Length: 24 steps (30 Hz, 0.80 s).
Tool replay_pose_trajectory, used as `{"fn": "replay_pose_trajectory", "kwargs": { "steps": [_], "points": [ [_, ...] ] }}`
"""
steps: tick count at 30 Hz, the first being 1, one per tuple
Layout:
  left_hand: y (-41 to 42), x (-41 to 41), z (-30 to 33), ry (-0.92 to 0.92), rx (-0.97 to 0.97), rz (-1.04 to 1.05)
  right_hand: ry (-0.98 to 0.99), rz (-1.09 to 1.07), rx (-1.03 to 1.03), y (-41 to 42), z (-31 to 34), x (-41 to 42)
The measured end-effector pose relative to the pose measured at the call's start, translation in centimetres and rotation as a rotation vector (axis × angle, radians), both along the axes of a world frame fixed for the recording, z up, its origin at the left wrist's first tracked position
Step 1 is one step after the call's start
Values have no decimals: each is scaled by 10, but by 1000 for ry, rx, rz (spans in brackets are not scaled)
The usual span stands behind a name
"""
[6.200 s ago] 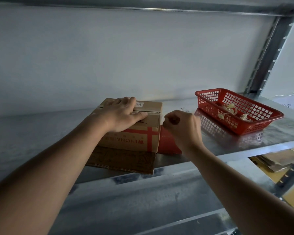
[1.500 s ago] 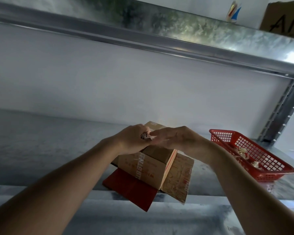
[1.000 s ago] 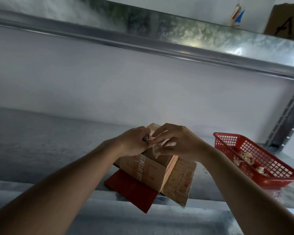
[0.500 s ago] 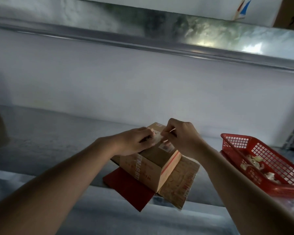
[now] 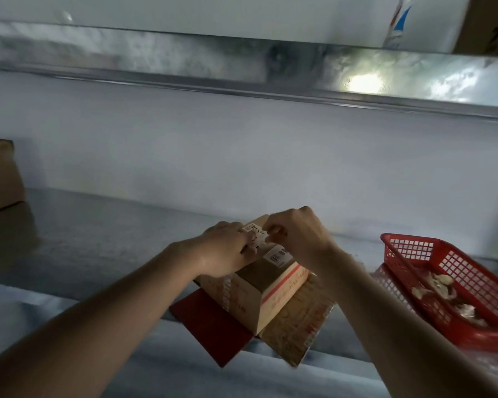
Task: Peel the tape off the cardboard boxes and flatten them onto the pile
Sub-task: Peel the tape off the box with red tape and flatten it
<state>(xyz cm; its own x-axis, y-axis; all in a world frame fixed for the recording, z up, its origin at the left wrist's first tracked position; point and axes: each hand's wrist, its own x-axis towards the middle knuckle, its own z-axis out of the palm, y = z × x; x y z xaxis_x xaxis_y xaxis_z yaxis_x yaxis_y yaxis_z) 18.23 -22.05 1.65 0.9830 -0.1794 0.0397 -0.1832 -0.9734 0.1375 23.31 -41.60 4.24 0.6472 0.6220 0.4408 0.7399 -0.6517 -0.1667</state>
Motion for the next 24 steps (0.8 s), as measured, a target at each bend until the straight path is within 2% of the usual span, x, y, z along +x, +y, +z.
{"fn": "replay_pose_trajectory", "kwargs": {
  "steps": [4,9,12,15,22,24],
  "points": [
    [-18,-10,-1,-72,-65,19,51,101,-72,-1,-7,-6],
    [-25,-18,-7,33,-53,82,304,71,204,-1,1,-2],
    [-25,-19,-6,71,-25,113,326,-51,136,1,7,-1],
    [-27,-19,-5,85,14,104,334,-52,59,3,5,-2],
    [-24,-19,-3,94,-15,113,296,-57,89,0,-2,-1],
    [-23,-21,0,88,-30,104,304,-73,159,-6,0,4]
  ]
}}
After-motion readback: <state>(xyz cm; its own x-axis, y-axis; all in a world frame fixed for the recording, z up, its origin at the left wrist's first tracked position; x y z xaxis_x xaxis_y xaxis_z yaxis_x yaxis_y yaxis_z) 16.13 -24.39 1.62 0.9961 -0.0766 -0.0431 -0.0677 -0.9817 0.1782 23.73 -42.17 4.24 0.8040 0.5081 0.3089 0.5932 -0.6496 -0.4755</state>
